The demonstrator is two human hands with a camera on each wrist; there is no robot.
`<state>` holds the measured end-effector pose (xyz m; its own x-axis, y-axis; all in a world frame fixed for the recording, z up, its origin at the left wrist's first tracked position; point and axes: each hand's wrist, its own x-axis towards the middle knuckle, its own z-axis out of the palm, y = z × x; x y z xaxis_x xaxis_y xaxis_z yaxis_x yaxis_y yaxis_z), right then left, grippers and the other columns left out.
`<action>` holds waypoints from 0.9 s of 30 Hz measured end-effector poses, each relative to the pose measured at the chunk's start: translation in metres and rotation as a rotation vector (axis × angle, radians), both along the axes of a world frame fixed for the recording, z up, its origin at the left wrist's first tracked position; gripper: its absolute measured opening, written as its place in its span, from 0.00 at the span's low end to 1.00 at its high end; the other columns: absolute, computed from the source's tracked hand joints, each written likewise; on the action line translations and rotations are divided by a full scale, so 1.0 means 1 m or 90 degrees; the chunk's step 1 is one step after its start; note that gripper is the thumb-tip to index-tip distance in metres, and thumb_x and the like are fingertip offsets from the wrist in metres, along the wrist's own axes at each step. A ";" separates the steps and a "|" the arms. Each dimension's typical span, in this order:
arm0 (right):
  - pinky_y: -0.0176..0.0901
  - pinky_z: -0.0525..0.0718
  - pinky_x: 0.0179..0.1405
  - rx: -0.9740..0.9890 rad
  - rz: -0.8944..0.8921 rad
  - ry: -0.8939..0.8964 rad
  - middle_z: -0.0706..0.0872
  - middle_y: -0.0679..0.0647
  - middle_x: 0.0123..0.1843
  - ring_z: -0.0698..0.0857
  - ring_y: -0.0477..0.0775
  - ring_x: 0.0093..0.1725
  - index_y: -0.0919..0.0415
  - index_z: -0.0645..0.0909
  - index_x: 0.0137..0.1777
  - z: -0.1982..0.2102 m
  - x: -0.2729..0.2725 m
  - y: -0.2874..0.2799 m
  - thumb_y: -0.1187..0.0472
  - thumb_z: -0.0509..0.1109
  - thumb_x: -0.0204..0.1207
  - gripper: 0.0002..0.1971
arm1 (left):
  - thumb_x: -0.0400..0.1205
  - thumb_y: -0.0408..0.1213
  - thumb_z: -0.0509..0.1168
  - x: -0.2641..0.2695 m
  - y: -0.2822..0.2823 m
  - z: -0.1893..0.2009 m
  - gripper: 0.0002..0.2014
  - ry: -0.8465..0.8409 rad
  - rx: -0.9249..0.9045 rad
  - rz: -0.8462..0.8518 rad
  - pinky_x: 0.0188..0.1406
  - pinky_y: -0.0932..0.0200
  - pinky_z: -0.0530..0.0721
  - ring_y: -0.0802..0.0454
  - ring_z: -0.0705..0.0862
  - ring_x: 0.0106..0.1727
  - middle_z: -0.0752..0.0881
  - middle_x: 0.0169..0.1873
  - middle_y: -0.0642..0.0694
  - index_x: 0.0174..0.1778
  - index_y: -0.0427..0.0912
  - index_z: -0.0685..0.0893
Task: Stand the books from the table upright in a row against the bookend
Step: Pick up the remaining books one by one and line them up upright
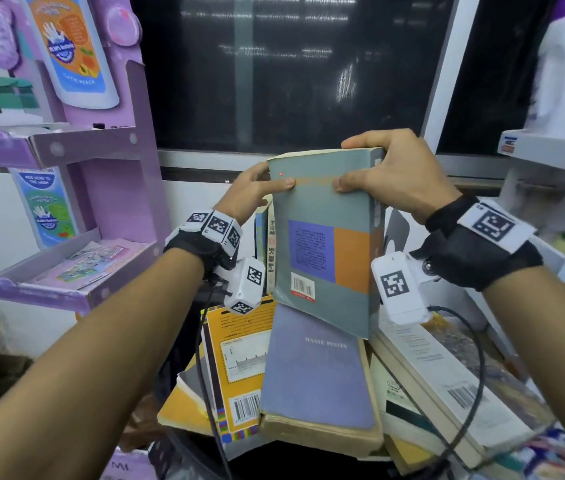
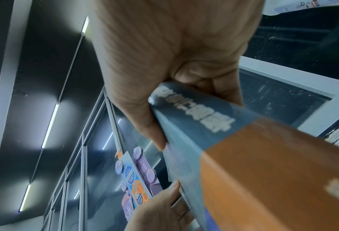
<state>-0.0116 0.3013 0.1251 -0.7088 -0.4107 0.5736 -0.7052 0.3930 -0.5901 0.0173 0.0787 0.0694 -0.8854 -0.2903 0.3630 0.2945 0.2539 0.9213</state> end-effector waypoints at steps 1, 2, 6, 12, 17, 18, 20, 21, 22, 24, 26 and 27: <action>0.31 0.77 0.41 -0.001 -0.008 0.004 0.86 0.50 0.54 0.82 0.50 0.54 0.46 0.85 0.60 0.000 -0.002 -0.001 0.52 0.84 0.60 0.25 | 0.73 0.43 0.73 -0.005 -0.001 -0.001 0.19 0.001 0.002 0.018 0.57 0.54 0.77 0.56 0.84 0.58 0.88 0.55 0.54 0.61 0.48 0.82; 0.32 0.78 0.42 -0.002 -0.015 0.007 0.85 0.50 0.54 0.82 0.50 0.54 0.47 0.85 0.60 0.000 -0.005 -0.002 0.52 0.83 0.61 0.25 | 0.76 0.40 0.71 -0.009 -0.002 -0.002 0.17 0.006 0.006 0.034 0.53 0.59 0.76 0.58 0.83 0.56 0.87 0.54 0.54 0.61 0.46 0.82; 0.41 0.83 0.51 -0.008 -0.052 0.016 0.85 0.52 0.56 0.81 0.53 0.59 0.47 0.84 0.61 0.001 -0.017 -0.012 0.50 0.83 0.61 0.26 | 0.79 0.32 0.68 -0.030 -0.013 -0.010 0.14 -0.001 -0.024 0.112 0.50 0.67 0.76 0.55 0.83 0.57 0.86 0.55 0.50 0.62 0.41 0.83; 0.41 0.79 0.56 0.012 -0.086 0.030 0.81 0.51 0.57 0.73 0.50 0.60 0.50 0.82 0.65 0.002 -0.034 -0.029 0.51 0.81 0.65 0.27 | 0.78 0.39 0.68 -0.058 -0.027 -0.023 0.16 -0.071 -0.083 0.213 0.64 0.59 0.73 0.52 0.80 0.64 0.84 0.62 0.50 0.63 0.48 0.84; 0.46 0.81 0.61 0.027 -0.104 0.022 0.81 0.52 0.58 0.74 0.53 0.66 0.52 0.82 0.66 0.002 -0.046 -0.044 0.52 0.80 0.64 0.28 | 0.78 0.43 0.68 -0.073 -0.031 -0.031 0.18 -0.119 -0.131 0.234 0.62 0.58 0.73 0.48 0.79 0.66 0.81 0.67 0.46 0.65 0.49 0.82; 0.45 0.80 0.62 0.029 -0.107 0.022 0.81 0.52 0.58 0.74 0.53 0.66 0.52 0.82 0.67 0.002 -0.049 -0.046 0.53 0.80 0.65 0.28 | 0.79 0.43 0.67 -0.075 -0.032 -0.032 0.18 -0.123 -0.141 0.235 0.59 0.59 0.72 0.47 0.79 0.66 0.81 0.66 0.45 0.66 0.48 0.82; 0.43 0.78 0.59 0.032 -0.114 0.024 0.82 0.53 0.60 0.73 0.52 0.65 0.53 0.81 0.67 -0.002 -0.056 -0.051 0.53 0.79 0.66 0.27 | 0.79 0.43 0.67 -0.079 -0.033 -0.037 0.19 -0.134 -0.170 0.226 0.58 0.58 0.72 0.45 0.79 0.66 0.81 0.67 0.43 0.66 0.48 0.82; 0.42 0.76 0.58 0.033 -0.115 0.022 0.82 0.53 0.60 0.72 0.51 0.64 0.52 0.81 0.67 -0.005 -0.059 -0.054 0.53 0.79 0.67 0.27 | 0.79 0.43 0.67 -0.081 -0.034 -0.040 0.19 -0.139 -0.184 0.220 0.59 0.57 0.73 0.44 0.79 0.65 0.81 0.67 0.43 0.67 0.48 0.82; 0.41 0.76 0.57 0.034 -0.117 0.018 0.83 0.53 0.60 0.71 0.51 0.63 0.52 0.81 0.67 -0.008 -0.062 -0.057 0.54 0.78 0.67 0.27 | 0.79 0.43 0.67 -0.083 -0.035 -0.042 0.19 -0.144 -0.188 0.216 0.59 0.56 0.74 0.43 0.80 0.64 0.81 0.67 0.42 0.67 0.47 0.82; 0.42 0.77 0.56 0.026 -0.126 0.004 0.82 0.55 0.61 0.73 0.52 0.63 0.52 0.80 0.68 -0.014 -0.068 -0.064 0.53 0.79 0.66 0.28 | 0.79 0.41 0.68 -0.086 -0.037 -0.045 0.19 -0.151 -0.179 0.210 0.58 0.58 0.75 0.43 0.81 0.64 0.81 0.68 0.42 0.67 0.45 0.82; 0.43 0.80 0.55 0.013 -0.131 -0.008 0.82 0.54 0.61 0.76 0.51 0.60 0.52 0.80 0.68 -0.020 -0.075 -0.070 0.52 0.79 0.65 0.29 | 0.79 0.37 0.68 -0.089 -0.039 -0.048 0.18 -0.149 -0.179 0.214 0.56 0.60 0.74 0.44 0.81 0.65 0.81 0.69 0.42 0.66 0.43 0.83; 0.43 0.82 0.55 0.007 -0.132 -0.014 0.83 0.53 0.59 0.79 0.51 0.57 0.53 0.80 0.68 -0.023 -0.078 -0.074 0.52 0.80 0.65 0.29 | 0.79 0.36 0.68 -0.090 -0.040 -0.049 0.17 -0.146 -0.180 0.222 0.56 0.61 0.73 0.44 0.81 0.65 0.81 0.68 0.41 0.64 0.42 0.84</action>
